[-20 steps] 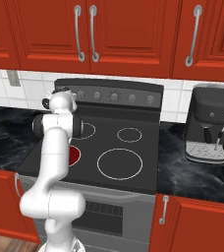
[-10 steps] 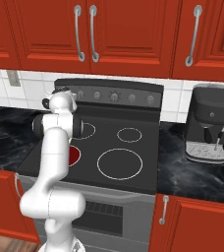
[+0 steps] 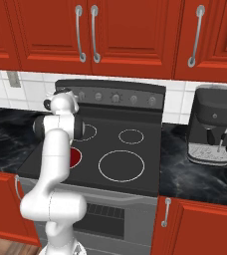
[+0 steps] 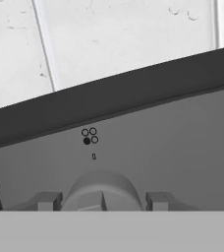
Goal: Lower the heat of the kettle.
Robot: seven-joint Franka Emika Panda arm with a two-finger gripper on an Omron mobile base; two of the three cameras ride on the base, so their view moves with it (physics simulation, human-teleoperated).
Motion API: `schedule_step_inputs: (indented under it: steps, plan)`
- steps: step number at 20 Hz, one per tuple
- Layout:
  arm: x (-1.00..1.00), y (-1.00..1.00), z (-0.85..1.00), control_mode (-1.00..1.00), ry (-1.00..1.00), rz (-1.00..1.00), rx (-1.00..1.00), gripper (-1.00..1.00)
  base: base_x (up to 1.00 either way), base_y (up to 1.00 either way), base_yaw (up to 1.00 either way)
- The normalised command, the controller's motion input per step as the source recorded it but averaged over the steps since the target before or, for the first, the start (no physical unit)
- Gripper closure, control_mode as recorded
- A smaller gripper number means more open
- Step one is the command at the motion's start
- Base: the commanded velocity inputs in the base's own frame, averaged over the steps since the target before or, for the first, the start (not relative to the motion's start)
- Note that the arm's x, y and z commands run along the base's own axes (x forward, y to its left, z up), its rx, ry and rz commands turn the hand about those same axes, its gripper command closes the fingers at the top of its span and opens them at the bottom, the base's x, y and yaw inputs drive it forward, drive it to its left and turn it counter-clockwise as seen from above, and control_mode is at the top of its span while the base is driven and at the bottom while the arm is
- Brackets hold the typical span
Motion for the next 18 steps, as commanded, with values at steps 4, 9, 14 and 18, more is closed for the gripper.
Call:
schedule_step_inputs:
  steps: [4,9,14,18]
  plan:
    - [0.0,0.0,0.0,-1.0,0.0,0.0,0.11,1.0,0.0,0.0,0.0]
    - [0.0,0.0,0.0,-1.0,0.0,0.0,0.09,1.0,0.0,0.0,0.0]
    - [0.0,0.0,0.0,-1.0,0.0,0.0,0.08,1.0,0.0,0.0,0.0]
    - [0.0,0.0,0.0,-1.0,0.0,0.0,0.08,1.0,0.0,0.0,0.0]
